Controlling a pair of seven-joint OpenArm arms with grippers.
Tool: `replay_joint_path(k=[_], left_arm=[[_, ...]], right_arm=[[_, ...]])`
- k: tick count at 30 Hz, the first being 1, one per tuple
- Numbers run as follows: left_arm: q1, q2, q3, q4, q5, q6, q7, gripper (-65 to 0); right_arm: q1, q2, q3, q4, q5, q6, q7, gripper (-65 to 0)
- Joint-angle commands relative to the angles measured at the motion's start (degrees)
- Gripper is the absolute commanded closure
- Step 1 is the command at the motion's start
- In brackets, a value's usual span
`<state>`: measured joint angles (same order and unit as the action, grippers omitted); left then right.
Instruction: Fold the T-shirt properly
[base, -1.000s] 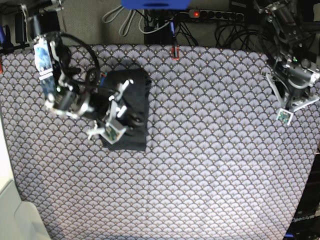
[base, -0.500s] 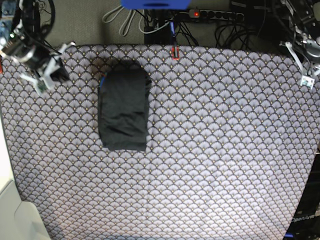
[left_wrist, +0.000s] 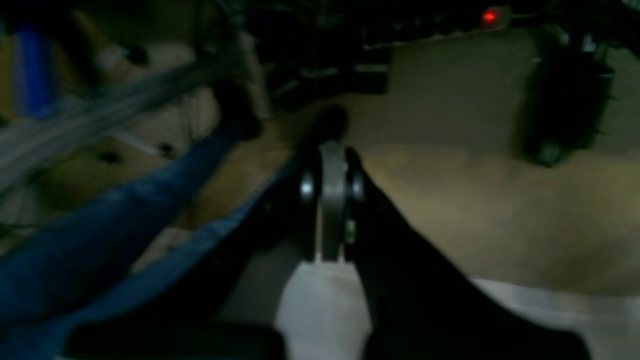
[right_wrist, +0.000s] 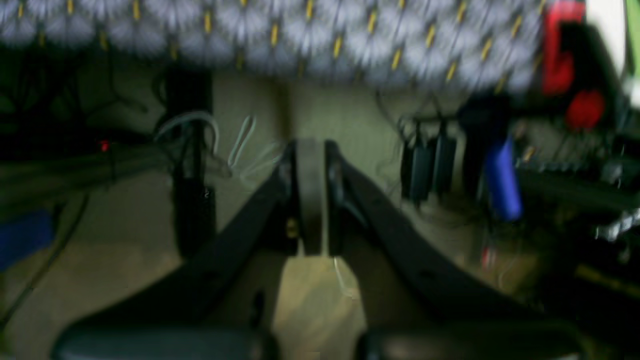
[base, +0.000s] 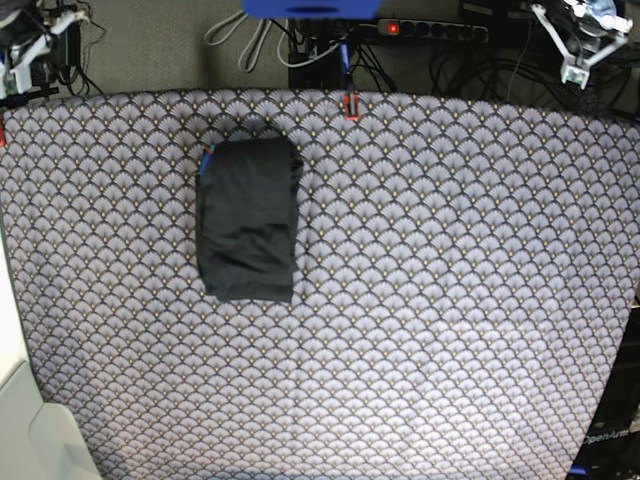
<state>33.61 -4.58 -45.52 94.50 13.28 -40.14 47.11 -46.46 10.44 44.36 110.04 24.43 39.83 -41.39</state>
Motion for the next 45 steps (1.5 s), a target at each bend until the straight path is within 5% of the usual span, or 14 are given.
replay_joint_path(k=[1, 8, 17, 25, 31, 37, 42, 45], left_arm=[[0.64, -0.21, -0.24, -1.44, -0.14, 0.14, -1.88, -0.3], [0.29, 0.58, -0.24, -15.42, -0.49, 0.14, -10.32, -0.3], [-2.88, -1.00, 6.09, -36.78, -0.05, 0.14, -22.72, -0.3], [-10.09, -5.75, 16.90, -59.11, -0.57, 0.14, -33.71, -0.3], [-15.36, -5.75, 20.59, -69.75, -0.14, 0.14, -37.84, -0.3], [-21.52, -4.43, 24.73, -78.81, -0.14, 14.87, -40.39, -0.3], [-26.09, -1.97, 25.87, -80.92, -0.57, 29.55, -42.85, -0.3], [-28.90, -0.74, 26.04, -83.03, -0.22, 37.11, -43.90, -0.3]], right_arm=[[-1.06, 0.77, 0.43, -0.54, -0.12, 0.17, 1.08, 0.0], [5.45, 1.39, -1.06, -20.94, -12.69, 0.17, 1.69, 0.0], [18.28, 1.74, -2.64, -54.96, -31.94, 0.17, 20.68, 0.0], [26.90, 2.53, -3.00, -79.40, -40.47, 0.17, 34.75, 0.0], [29.27, 2.27, -5.72, -85.47, -41.00, 0.17, 40.11, 0.0], [31.38, 0.60, -13.02, -85.56, -41.00, -1.28, 41.25, 0.0], [36.22, -1.34, -17.85, -91.01, -41.00, -13.59, 41.61, 0.0], [39.47, -2.30, -21.99, -97.25, -41.08, -22.03, 46.88, 0.0]])
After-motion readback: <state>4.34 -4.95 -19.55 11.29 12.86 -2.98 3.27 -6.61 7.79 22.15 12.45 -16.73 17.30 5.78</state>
